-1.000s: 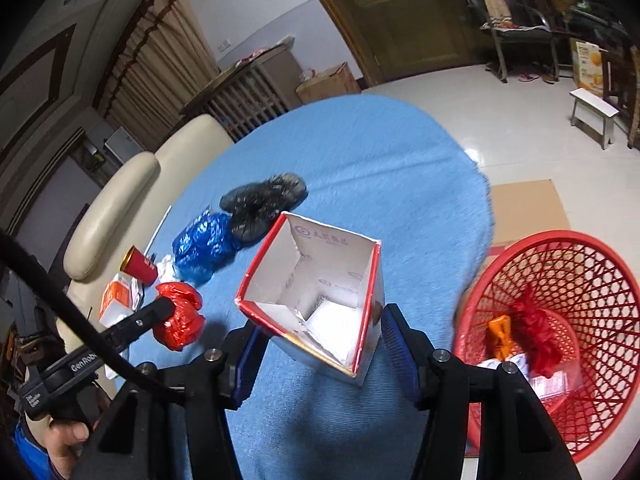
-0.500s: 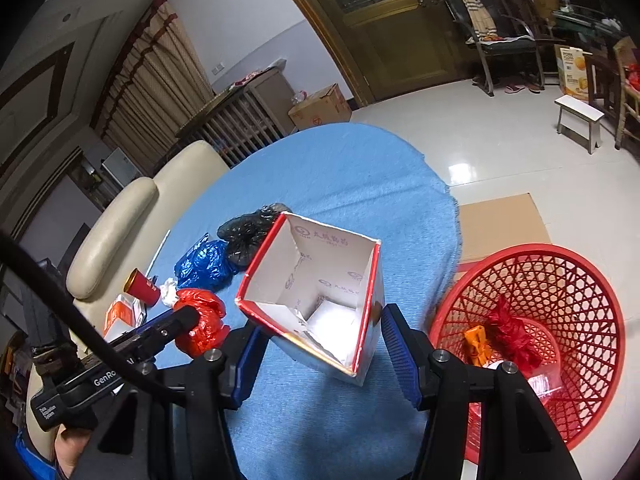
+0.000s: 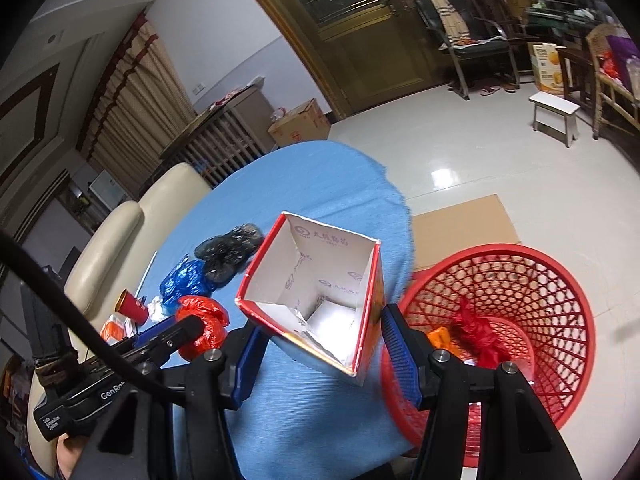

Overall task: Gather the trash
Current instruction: 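Carry the box in the right tool and red bag in the left tool to the wastebasket, then open the right tool to drop the box while the left tool drops the red bag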

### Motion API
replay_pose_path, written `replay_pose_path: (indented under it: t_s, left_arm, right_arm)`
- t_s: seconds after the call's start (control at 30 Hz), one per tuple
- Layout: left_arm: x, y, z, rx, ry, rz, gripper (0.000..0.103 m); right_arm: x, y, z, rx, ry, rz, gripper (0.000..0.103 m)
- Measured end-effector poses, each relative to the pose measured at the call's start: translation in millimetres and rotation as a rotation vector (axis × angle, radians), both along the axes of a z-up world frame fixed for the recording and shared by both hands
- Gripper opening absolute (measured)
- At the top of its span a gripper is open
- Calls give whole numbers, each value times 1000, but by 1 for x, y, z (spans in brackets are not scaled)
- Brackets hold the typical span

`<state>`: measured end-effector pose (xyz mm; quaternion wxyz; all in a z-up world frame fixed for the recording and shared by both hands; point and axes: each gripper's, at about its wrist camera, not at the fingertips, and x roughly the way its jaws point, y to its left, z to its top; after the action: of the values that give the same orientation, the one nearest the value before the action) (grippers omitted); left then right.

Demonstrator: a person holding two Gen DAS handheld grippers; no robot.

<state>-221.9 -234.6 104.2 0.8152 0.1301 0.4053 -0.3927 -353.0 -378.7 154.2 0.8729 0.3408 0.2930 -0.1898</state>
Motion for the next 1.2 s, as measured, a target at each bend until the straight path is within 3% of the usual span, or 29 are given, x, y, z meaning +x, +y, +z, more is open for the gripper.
replay_pose_path:
  t_s: [0.6, 0.87, 1.1, 1.2]
  left_arm:
    - [-46, -66, -10, 85, -42, -141, 49]
    - [-60, -90, -20, 129, -46, -185, 49]
    - [-68, -109, -29, 160, -40, -213, 49]
    - [-69, -117, -34, 173, -32, -222, 49]
  right_arm:
    - [-72, -50, -27, 52, 41, -166, 60]
    - [-82, -64, -47, 97, 72, -185, 60]
    - [-81, -80, -70, 169, 120, -183, 65]
    - [-81, -85, -75, 187, 121, -188, 75]
